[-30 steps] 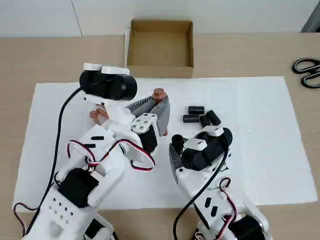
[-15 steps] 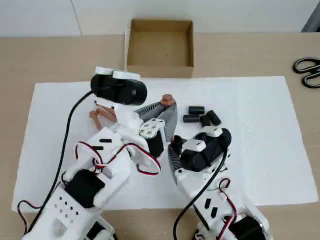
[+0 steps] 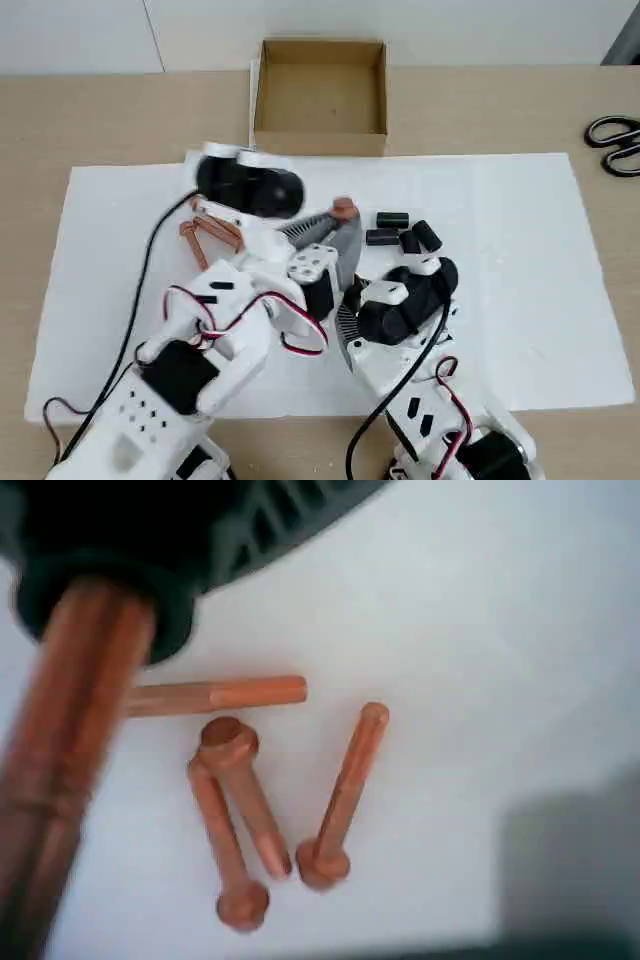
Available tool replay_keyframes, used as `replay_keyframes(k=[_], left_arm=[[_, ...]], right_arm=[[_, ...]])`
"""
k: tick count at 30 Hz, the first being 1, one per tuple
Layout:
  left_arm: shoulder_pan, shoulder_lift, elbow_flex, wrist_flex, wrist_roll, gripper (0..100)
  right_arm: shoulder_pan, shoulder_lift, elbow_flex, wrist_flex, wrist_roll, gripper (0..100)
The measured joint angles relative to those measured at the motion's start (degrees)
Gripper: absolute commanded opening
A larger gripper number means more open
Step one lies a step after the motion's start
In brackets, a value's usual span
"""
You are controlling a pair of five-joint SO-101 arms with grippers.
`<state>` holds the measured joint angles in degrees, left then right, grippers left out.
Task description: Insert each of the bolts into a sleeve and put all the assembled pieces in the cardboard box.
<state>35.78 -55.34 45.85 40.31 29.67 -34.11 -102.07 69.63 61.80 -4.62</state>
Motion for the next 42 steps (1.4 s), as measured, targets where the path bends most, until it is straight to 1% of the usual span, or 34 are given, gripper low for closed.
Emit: replay_keyframes(k=[8, 12, 17, 27, 29, 32, 34, 36, 42], left_arm=[[0.35, -0.09, 0.97, 0.09, 0.00, 1], [0.70, -0.26, 0.79, 3.08, -2.73, 1], [2.90, -0.70, 0.97, 7.91, -6.33, 1], [3.69, -0.70, 1.14, 13.19, -7.03, 1], [3.69, -0.70, 1.14, 13.89, -7.12, 5], [3.69, -0.70, 0.97, 15.38, -9.49, 20], [3.16, -0.97, 0.53, 17.14, -12.13, 27], [3.16, -0.62, -0.44, 20.22, -13.01, 29], [0.53, -0.62, -7.65, 26.64, -13.63, 29]], right_arm=[[0.00, 0.09, 0.09, 0.00, 0.00, 0.4], [0.00, 0.18, 0.18, 0.09, 0.00, 0.4], [0.18, 0.18, 0.18, 0.09, -0.09, 0.4], [0.00, 0.18, 0.18, 0.00, -0.18, 0.4], [0.00, 0.18, 0.18, 0.00, -0.18, 0.4], [0.00, 0.18, 0.18, 0.00, -0.18, 0.4], [0.00, 0.18, 0.18, 0.09, -0.18, 0.4], [0.26, 0.00, 0.18, 0.09, -0.09, 0.4], [0.09, 0.44, 0.18, -0.18, -0.09, 0.4]])
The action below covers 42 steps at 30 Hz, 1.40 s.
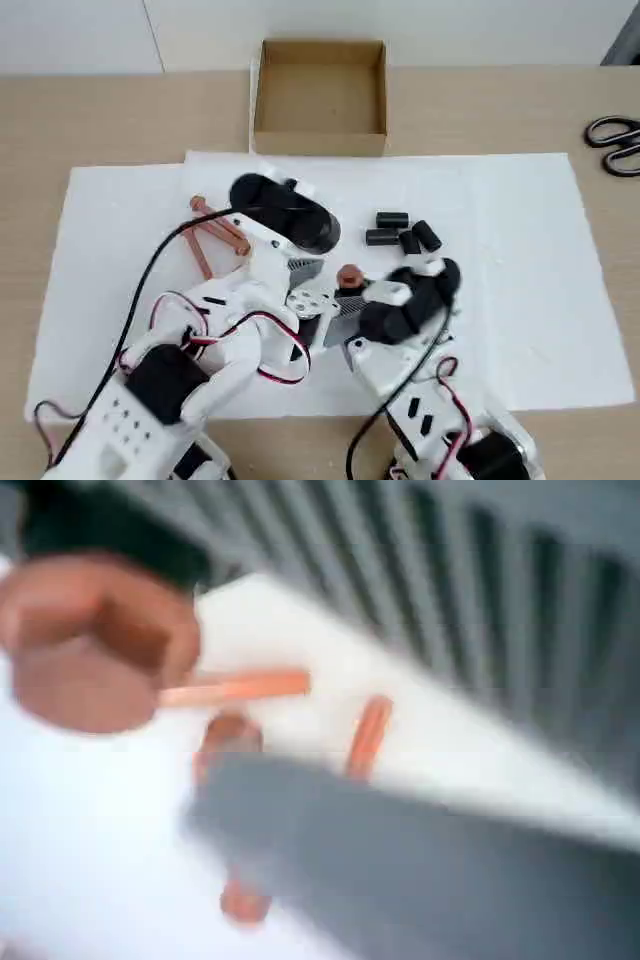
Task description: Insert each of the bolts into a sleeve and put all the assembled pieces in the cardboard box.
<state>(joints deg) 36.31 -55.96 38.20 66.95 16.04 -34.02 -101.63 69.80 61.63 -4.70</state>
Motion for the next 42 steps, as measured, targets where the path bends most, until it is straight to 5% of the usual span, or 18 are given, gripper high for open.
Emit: replay_keyframes(k=[12, 20, 42], left_arm=[[-27.87, -0.09, -17.67, 13.19, -7.12, 29], [-45.98, -0.09, -13.45, 18.29, -14.07, 29], [-50.37, -0.09, -5.54, 18.29, -16.18, 29]], right_arm=[[4.48, 1.93, 0.09, 0.00, 0.00, 0.7], [10.11, 28.04, -13.45, -0.70, 0.00, 0.7], [18.99, 138.29, -116.22, -11.43, 2.73, 0.8]])
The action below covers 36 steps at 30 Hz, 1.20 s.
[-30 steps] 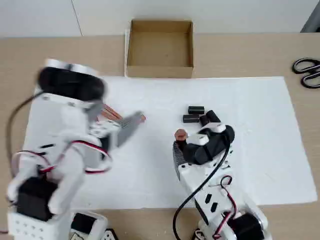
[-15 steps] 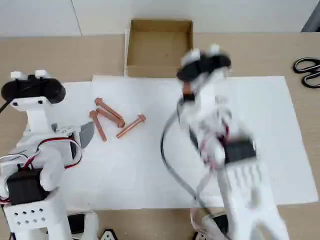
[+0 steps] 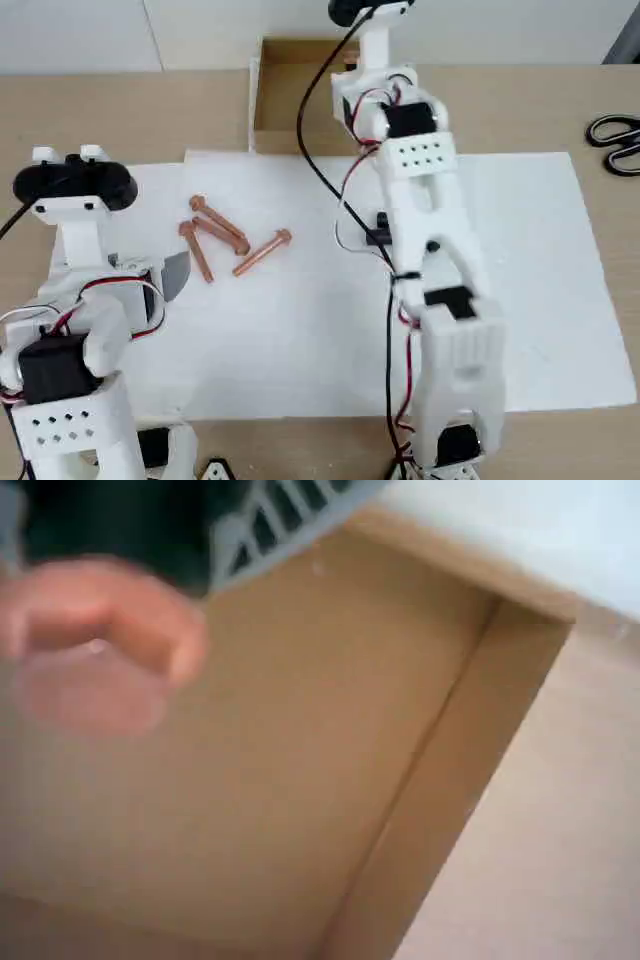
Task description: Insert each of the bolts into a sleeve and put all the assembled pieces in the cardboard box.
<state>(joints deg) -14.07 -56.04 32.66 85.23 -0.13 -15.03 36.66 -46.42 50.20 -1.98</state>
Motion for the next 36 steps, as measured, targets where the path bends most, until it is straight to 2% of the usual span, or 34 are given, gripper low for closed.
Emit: replay_keyframes(k=[7, 13, 25, 32, 36], left_arm=[[0.00, 0.00, 3.16, 0.00, -0.09, 29], [0.00, 0.00, 3.60, 0.00, -0.09, 29], [0.00, 0.00, 3.60, 0.00, -0.09, 29], [0.00, 0.00, 3.60, 0.00, -2.90, 29], [0.00, 0.00, 3.60, 0.00, -3.69, 29]], right_arm=[[0.53, 20.31, -22.42, 0.00, 0.00, 3.1], [1.67, 29.45, -32.79, 0.00, 0.00, 25.6], [1.58, 30.42, -38.77, 3.96, 0.00, 26.4], [1.49, 29.01, -47.03, 20.31, 0.00, 26.4], [2.20, 21.01, -47.03, 33.49, 0.00, 26.4]])
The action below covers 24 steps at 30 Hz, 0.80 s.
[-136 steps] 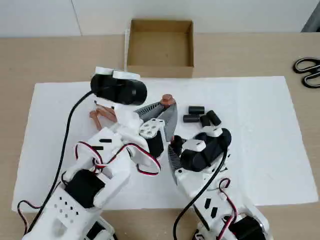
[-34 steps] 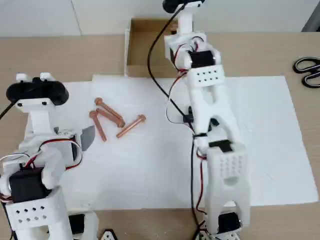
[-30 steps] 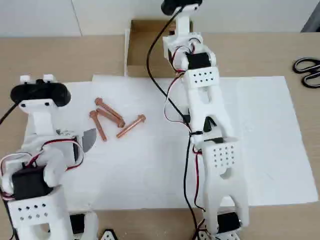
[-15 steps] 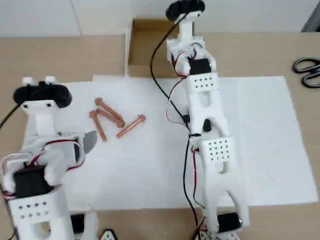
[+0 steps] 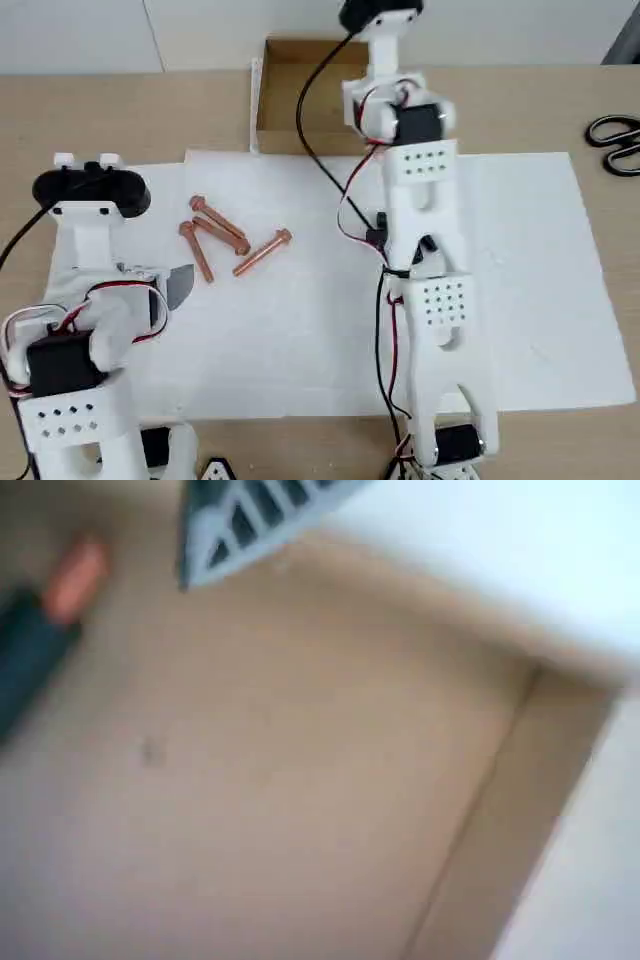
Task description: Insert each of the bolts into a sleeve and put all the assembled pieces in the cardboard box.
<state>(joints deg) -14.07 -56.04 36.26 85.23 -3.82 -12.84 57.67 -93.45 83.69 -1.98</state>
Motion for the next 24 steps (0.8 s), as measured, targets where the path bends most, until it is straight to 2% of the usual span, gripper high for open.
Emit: replay_keyframes(k=[5, 14, 19, 24], left_arm=[[0.00, 0.00, 0.18, 0.00, 0.00, 29], [0.00, 0.00, 4.40, 0.00, 0.00, 29], [0.00, 0.00, 5.01, 0.00, 0.00, 29], [0.00, 0.00, 5.01, 0.00, 0.00, 29]], right_arm=[[0.53, -11.43, -0.35, 12.75, 0.00, 26.3], [1.85, -25.93, 2.55, 15.47, 0.00, 26.3], [1.93, -39.56, 21.27, 15.56, 0.00, 26.3], [1.85, -60.04, 50.29, 15.56, 0.00, 26.3]])
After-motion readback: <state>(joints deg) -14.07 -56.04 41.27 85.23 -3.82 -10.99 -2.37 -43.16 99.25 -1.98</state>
